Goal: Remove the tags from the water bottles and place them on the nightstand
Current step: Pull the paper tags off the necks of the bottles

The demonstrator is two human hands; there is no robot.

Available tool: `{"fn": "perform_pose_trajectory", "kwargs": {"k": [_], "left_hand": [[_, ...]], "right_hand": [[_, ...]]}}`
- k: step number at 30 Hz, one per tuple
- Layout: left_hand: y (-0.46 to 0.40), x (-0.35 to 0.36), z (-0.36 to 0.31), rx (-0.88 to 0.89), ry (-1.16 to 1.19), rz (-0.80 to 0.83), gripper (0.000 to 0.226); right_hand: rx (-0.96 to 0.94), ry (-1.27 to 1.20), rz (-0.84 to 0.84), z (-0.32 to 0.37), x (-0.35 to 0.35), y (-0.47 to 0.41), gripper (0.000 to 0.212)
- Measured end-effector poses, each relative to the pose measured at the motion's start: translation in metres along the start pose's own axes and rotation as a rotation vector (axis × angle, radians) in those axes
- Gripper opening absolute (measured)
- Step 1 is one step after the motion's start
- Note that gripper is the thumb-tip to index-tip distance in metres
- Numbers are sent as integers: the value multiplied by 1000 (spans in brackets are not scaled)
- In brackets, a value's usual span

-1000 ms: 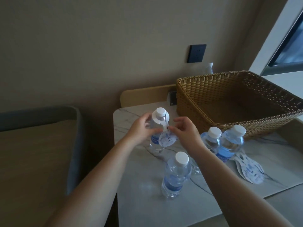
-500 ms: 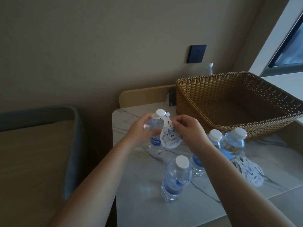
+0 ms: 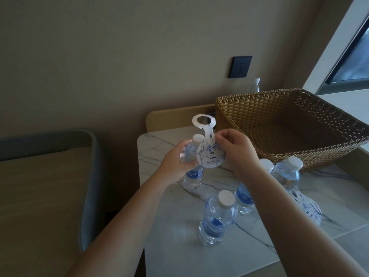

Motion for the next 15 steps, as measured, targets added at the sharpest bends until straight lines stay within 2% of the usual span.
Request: {"fn": "perform_pose_trajectory", "kwargs": {"k": [4, 6, 8, 12, 15], "left_hand": [[6, 8, 1, -53, -29, -27, 81], [12, 5, -8, -81, -72, -105, 87], [22, -1, -26, -35, -120, -226, 76], [63, 0, -70, 129, -33, -425, 39], [98, 17, -93, 138, 26, -509, 29]], "right_hand": [[-51, -57, -47, 14, -35, 15, 11], [-80, -111, -72, 20, -57, 22, 13], [-97, -145, -89, 23, -81, 28, 14], [-110, -196, -101, 11, -130, 39, 14], [-77, -205, -95, -14, -163, 42, 14]]}}
Point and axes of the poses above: each hand's wrist, its own y-axis away from the middle knuckle, its own x-axis out of the palm, z = x × y, the point moved 6 cm from there along -y, towards the middle knuckle, and after that the axes turned 10 degrees about x, right-handed, at the moved point
